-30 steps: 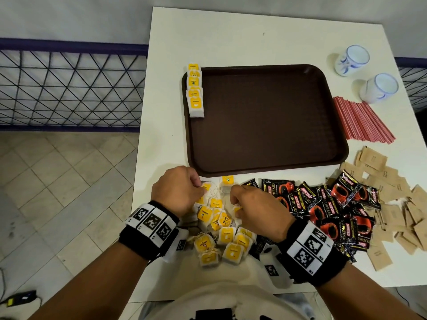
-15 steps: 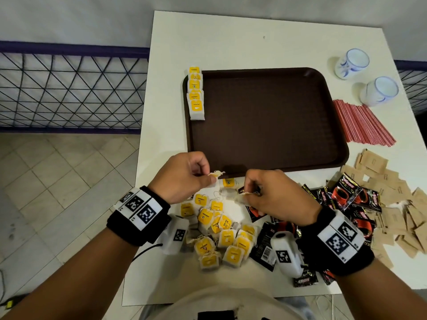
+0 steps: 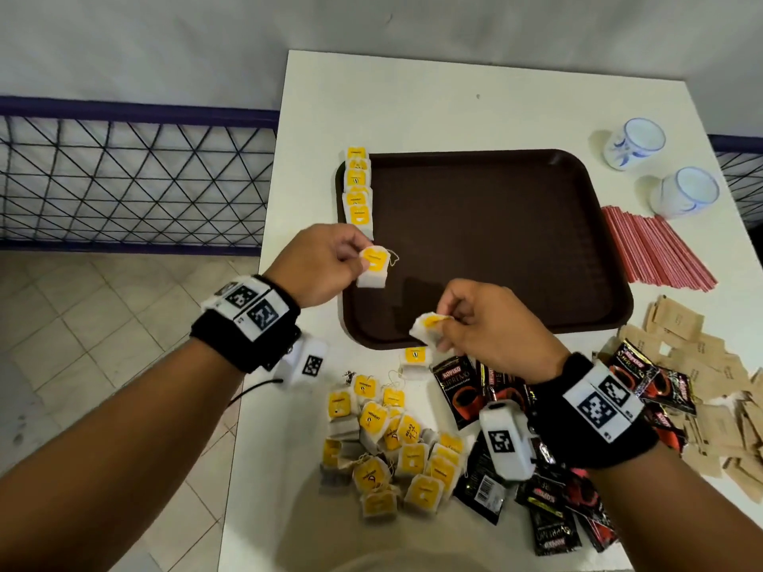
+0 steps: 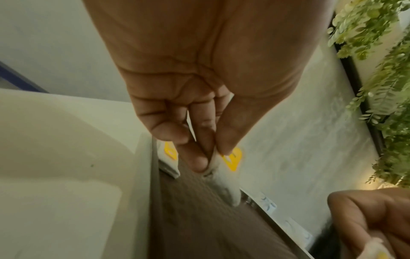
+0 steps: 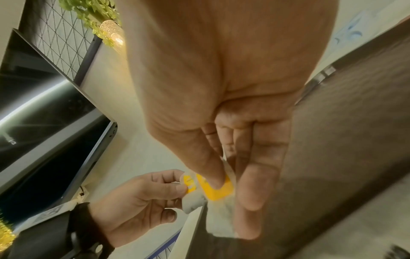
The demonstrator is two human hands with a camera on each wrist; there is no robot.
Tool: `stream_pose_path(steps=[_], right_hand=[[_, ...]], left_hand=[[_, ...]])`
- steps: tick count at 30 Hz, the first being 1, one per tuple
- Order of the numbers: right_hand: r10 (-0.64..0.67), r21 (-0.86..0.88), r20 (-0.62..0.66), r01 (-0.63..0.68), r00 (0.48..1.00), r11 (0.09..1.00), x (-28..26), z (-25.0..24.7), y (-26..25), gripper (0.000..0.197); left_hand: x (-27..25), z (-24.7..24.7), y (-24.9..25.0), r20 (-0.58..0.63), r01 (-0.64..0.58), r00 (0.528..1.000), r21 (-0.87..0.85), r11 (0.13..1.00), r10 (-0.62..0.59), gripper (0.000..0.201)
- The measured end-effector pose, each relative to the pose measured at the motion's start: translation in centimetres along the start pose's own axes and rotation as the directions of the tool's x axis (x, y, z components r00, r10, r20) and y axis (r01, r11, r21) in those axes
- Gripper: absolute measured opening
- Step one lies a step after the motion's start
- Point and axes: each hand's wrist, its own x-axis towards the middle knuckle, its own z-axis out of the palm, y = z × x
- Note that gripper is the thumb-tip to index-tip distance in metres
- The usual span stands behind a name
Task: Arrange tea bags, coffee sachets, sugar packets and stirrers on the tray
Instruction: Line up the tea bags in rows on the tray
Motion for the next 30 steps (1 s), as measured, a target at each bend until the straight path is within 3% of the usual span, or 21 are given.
stream_pose_path(steps=[6,17,21,27,30], right_hand=[[0.003,0.075,-0.007,-0.002,1.0,0.997,5.4,-0.6,-1.2,0.008],[-0.018,0.153,0.194,-0.012,0.981,0.988,12.0,0.6,-2.2,0.008],[0.004,0.141,0.169,-0.028,0.986,0.99,13.6,1.2,-2.2,0.01],[0.009,0.104,0.127,-0.022,0.992,0.994,14.7,1.6,-2.4,0.011],[0.016,0.102,0.098,-0.026,0.995,0.994,14.9,1.7,-2.5,0.008]], left_hand=[[4.5,-1.1,-0.2,-0.019,0.01,1.0,0.154,0.988,-0.007,0.007],[7.0,-1.7,-0.8,0.048,0.011,0.999,0.256,0.967,-0.024,0.006],[7.3,-1.8,-1.0,-0.039,-0.001,0.999,0.301,0.954,0.014,0.003],[7.7,-1.9,-2.0,-0.159,0.007,0.986,0.31,0.951,0.044,0.013],[7.8,-2.0,-2.2,-0.165,0.003,0.985,0.313,0.95,0.052,0.011]])
